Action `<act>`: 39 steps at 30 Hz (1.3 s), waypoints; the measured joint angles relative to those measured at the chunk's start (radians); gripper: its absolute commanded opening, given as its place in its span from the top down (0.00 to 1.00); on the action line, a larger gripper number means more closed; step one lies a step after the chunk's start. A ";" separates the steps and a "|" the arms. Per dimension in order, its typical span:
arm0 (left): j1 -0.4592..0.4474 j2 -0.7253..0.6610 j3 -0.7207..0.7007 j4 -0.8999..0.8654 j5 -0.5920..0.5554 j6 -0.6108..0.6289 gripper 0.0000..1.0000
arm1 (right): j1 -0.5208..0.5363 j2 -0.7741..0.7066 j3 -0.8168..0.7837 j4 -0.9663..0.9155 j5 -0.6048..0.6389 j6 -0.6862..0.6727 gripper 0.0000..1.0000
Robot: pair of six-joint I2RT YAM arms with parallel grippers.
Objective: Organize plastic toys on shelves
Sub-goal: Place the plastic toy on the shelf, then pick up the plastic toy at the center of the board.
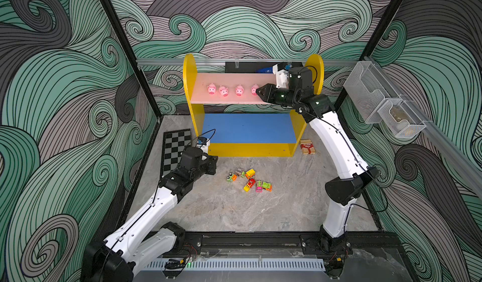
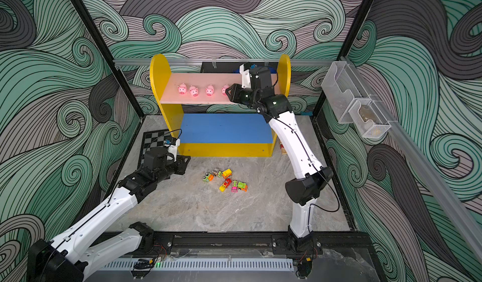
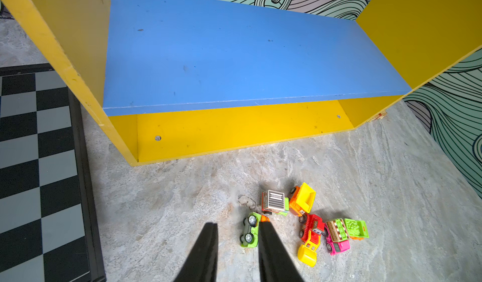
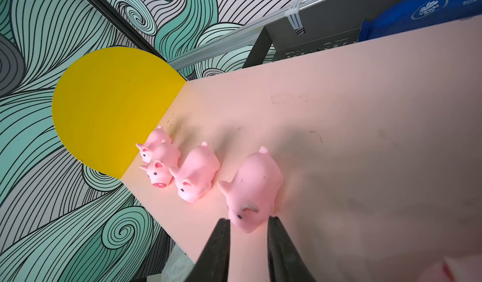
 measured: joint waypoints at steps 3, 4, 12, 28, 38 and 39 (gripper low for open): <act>0.001 0.000 0.000 0.000 0.000 0.000 0.69 | 0.000 0.005 0.019 -0.010 0.000 -0.007 0.62; 0.001 0.000 0.000 0.000 0.000 0.000 0.69 | 0.000 0.005 0.026 -0.013 0.000 -0.014 0.61; 0.006 -0.004 -0.005 0.001 0.003 0.000 0.69 | 0.008 -0.031 0.048 -0.019 -0.001 -0.111 0.55; 0.007 -0.026 -0.006 0.013 0.035 0.000 0.68 | 0.151 -0.420 -0.515 0.043 0.001 -0.401 0.54; 0.007 -0.020 -0.083 0.081 0.208 -0.064 0.65 | 0.168 -0.713 -1.178 0.328 0.095 -0.402 0.49; 0.007 -0.016 -0.097 0.092 0.222 -0.075 0.65 | 0.167 -0.731 -1.231 0.363 0.109 -0.397 0.48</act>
